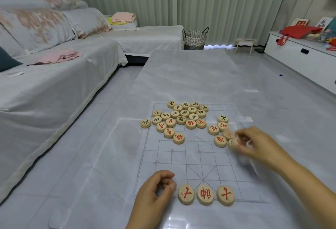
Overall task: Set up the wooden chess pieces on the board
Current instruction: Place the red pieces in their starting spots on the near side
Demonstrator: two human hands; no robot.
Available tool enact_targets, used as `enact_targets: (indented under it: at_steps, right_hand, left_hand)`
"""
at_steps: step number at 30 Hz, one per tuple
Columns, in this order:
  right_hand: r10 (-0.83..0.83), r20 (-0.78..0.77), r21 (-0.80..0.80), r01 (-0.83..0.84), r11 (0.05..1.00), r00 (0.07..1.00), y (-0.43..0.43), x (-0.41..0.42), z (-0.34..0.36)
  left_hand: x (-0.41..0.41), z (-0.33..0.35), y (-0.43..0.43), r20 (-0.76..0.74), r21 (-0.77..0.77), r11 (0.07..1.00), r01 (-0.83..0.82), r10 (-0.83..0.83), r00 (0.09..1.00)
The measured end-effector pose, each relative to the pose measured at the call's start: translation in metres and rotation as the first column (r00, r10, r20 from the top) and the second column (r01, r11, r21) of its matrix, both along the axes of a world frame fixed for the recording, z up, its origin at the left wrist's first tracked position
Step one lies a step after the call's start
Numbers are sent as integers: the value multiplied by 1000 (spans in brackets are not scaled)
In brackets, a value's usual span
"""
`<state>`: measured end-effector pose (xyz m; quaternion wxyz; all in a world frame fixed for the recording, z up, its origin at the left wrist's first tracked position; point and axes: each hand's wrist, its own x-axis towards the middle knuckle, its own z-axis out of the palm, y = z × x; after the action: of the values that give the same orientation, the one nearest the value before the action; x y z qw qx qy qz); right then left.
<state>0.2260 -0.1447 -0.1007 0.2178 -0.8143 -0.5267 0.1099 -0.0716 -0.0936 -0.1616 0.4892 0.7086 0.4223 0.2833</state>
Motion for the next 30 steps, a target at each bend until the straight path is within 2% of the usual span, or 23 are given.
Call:
enact_targets:
  at_steps: [3,7,9,14,16,19,22,24,26,28,30]
  right_hand:
    - [93,0,-48,-93,994,996,-49,-23,-20]
    - [80,-76,-11,-81,997,994,-73,-28,-35]
    - [66,-110,-7,-67,998,992,-73,-31,-39]
    - [-174,-5,7,174,985,985,-67,-41,-52]
    - [-202,-5,15,202,979,979,-65,-43,-56]
    - [-191,-41,36,192,981,981,-64,-38,-61]
    - [-178,-66,55,182,982,982,-64,-35,-62]
    - [-158,-67,66,162,985,985,-64,-33,-63]
    - [-147,-62,62,151,987,987,-64,-33,-63]
    - [-151,-62,72,155,985,987,-64,-33,-63]
    - [-161,-79,105,169,980,984,-66,-32,-64]
  left_hand:
    - [0,1,2,37,-38,999,23,-21,999]
    - [4,14,12,67,-140,990,11,-2,998]
    - [13,25,25,40,-74,997,-28,31,999]
    - [69,42,76,-142,164,986,38,-15,990]
    - [97,38,98,-266,257,962,93,-22,964]
    - [133,32,125,-485,409,890,201,25,874]
    - [156,30,139,-660,464,838,289,109,743]
    - [167,29,144,-716,463,831,310,145,683]
    - [173,28,148,-733,468,825,318,161,661]
    - [173,28,149,-725,470,823,320,152,672]
    - [164,33,147,-669,465,839,283,123,733]
